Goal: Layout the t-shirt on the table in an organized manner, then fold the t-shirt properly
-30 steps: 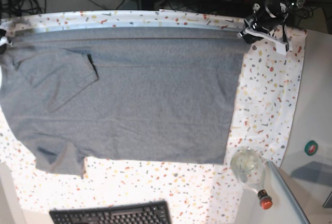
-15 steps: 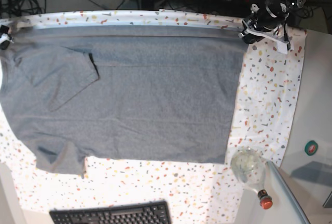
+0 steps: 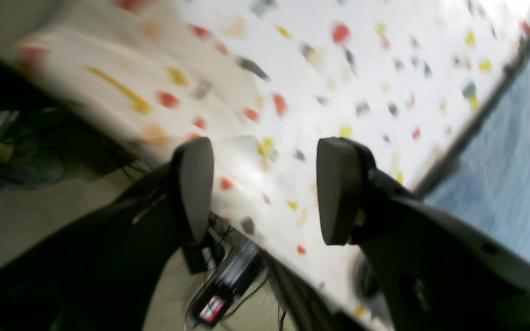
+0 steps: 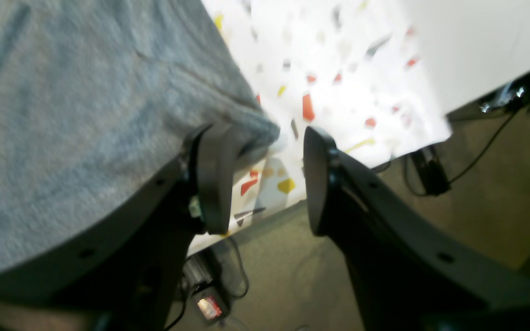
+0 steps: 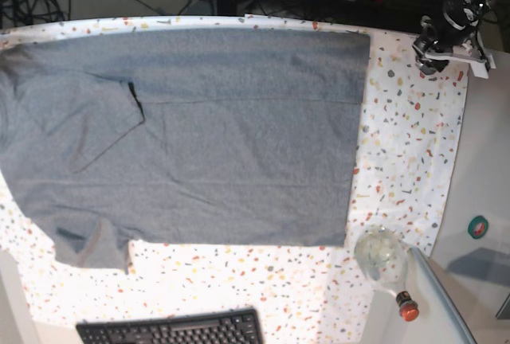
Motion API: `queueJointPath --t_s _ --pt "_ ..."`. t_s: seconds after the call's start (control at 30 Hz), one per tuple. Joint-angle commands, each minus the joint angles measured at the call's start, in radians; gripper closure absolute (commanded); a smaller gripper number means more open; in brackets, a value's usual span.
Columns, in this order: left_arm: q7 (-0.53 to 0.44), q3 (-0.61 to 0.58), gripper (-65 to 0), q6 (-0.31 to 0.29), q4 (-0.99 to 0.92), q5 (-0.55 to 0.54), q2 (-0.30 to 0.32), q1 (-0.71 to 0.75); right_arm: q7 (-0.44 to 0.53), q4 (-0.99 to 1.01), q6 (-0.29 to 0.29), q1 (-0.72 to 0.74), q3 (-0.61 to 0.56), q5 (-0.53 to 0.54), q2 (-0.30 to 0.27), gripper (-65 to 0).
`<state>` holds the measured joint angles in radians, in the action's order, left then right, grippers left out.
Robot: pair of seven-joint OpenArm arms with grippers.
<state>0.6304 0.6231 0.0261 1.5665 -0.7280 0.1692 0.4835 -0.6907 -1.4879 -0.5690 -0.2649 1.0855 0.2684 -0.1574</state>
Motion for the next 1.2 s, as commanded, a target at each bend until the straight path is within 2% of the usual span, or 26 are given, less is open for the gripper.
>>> queueJointPath --t_s 0.0,0.2,0.4,0.47,0.6,0.9,0.93,1.0,1.07,1.17 --pt "-0.02 0.037 -34.6 -0.001 0.018 -0.006 0.017 -0.004 0.022 -0.03 -0.003 -0.004 0.009 0.013 -0.014 -24.3" --pt "-0.02 0.174 -34.4 -0.001 0.019 -0.015 0.017 -0.007 0.027 -0.032 -0.003 0.028 0.075 0.013 0.0 -23.7" --pt "-0.02 0.277 -34.2 -0.001 0.01 -0.206 0.023 0.005 0.027 -0.04 -0.003 0.063 0.089 0.012 -0.008 -23.7" --pt "-0.02 0.304 -34.2 -0.001 0.016 -0.236 0.023 0.005 0.027 -0.041 -0.003 0.071 0.089 0.012 -0.009 -23.7" --pt "-0.02 0.306 -34.2 -0.001 0.05 -0.239 0.023 0.005 0.029 -0.04 -0.003 0.085 0.086 0.012 -0.034 -23.7" --pt "-0.02 0.312 -33.7 -0.001 0.055 -0.239 0.023 0.005 0.029 -0.041 -0.003 0.091 0.086 0.012 -0.038 -23.7" --pt "-0.02 0.312 -32.3 -0.001 0.056 -0.239 0.023 0.005 0.029 -0.041 -0.003 0.091 0.086 0.012 -0.04 -23.7" --pt "-0.02 0.307 -25.0 -0.001 0.061 -0.239 0.023 0.005 0.029 -0.041 -0.003 0.091 0.088 0.012 -0.051 -23.7" --pt "-0.02 0.307 -13.5 -0.002 0.061 -0.239 0.023 -0.001 0.029 -0.041 -0.003 0.091 0.083 0.012 -0.052 -23.7" --pt "-0.02 0.307 -0.5 -0.002 0.061 -0.239 0.023 -0.004 0.029 -0.041 -0.003 0.091 0.081 0.012 -0.052 -23.7"
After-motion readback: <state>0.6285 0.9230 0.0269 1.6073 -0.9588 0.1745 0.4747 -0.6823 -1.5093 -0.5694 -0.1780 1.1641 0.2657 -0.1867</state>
